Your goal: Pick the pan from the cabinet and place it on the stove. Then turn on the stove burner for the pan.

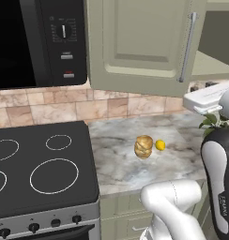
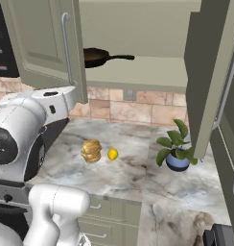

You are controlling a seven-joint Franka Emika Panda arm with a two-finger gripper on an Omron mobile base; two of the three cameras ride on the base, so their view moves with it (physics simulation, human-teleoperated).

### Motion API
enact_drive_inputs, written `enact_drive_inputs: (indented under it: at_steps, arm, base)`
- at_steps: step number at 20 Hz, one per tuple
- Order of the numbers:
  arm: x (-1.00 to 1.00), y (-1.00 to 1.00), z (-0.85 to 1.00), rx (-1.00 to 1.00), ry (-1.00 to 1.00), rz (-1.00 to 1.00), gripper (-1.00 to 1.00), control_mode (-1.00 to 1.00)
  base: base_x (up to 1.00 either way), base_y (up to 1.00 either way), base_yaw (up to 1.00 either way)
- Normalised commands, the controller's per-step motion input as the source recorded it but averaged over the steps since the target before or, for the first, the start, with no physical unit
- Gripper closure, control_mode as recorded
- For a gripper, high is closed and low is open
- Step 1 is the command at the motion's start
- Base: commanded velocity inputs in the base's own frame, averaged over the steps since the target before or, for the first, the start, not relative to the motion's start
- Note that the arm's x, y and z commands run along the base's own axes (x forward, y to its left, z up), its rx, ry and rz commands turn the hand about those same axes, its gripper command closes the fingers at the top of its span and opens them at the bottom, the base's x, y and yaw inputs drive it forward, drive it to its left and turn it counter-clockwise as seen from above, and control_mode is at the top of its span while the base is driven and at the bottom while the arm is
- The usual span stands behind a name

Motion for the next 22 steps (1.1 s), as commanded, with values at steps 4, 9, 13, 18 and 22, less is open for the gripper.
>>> enact_drive_inputs:
  at_steps: [4, 9, 13, 18, 22]
  arm:
    - [0.0, -0.65, 0.02, 0.09, 0.25, -0.08, -1.0, -1.0]
    - [0.01, -0.52, -0.1, 0.2, 0.17, -0.02, -1.0, -1.0]
    - [0.4, -0.27, -0.04, 0.28, 0.11, 0.0, -1.0, -1.0]
    - [0.55, -0.13, 0.0, 0.28, 0.14, -0.01, -1.0, -1.0]
    - [0.55, -0.15, -0.05, 0.2, 0.11, -0.01, -1.0, -1.0]
  base:
    - [0.0, 0.0, 0.0]
    - [0.0, 0.0, 0.0]
    - [0.0, 0.0, 0.0]
    - [0.0, 0.0, 0.0]
    - [0.0, 0.0, 0.0]
